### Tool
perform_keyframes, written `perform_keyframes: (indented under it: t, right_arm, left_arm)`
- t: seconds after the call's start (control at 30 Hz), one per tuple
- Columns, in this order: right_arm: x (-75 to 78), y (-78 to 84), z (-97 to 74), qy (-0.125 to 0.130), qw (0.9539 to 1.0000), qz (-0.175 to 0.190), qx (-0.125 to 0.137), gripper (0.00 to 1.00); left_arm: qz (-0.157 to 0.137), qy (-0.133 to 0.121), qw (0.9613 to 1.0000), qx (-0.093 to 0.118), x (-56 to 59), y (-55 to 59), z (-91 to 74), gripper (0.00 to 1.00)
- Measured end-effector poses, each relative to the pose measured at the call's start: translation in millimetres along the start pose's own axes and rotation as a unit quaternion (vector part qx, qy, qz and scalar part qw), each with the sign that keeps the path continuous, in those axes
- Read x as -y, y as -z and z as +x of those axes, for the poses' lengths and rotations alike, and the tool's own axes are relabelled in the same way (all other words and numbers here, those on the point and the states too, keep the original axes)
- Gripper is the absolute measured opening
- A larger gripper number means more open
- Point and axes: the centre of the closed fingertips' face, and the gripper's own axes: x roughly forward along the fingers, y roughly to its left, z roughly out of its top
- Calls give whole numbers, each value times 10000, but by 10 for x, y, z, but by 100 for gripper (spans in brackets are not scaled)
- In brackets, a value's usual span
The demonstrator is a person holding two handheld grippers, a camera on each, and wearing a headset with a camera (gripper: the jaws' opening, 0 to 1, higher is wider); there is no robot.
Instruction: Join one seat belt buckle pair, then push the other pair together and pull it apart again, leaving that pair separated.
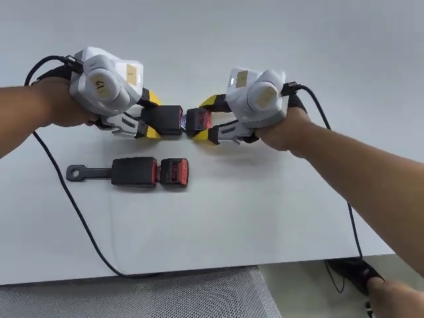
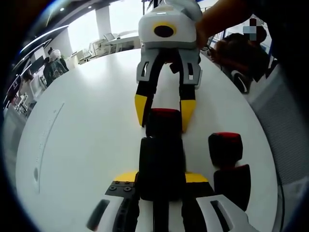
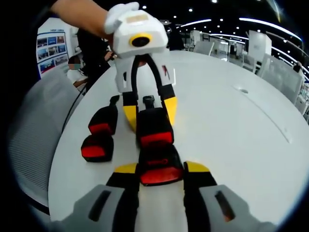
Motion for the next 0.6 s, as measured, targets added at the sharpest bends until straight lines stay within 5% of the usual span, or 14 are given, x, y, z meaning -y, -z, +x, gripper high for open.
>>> perform_keyframes:
  t: [0.6]
  right_arm:
    - [62, 218, -232, -100, 9999, -98, -14, 35]
  left_arm:
    - [-45, -12, 10000, -38, 15, -4, -20, 34]
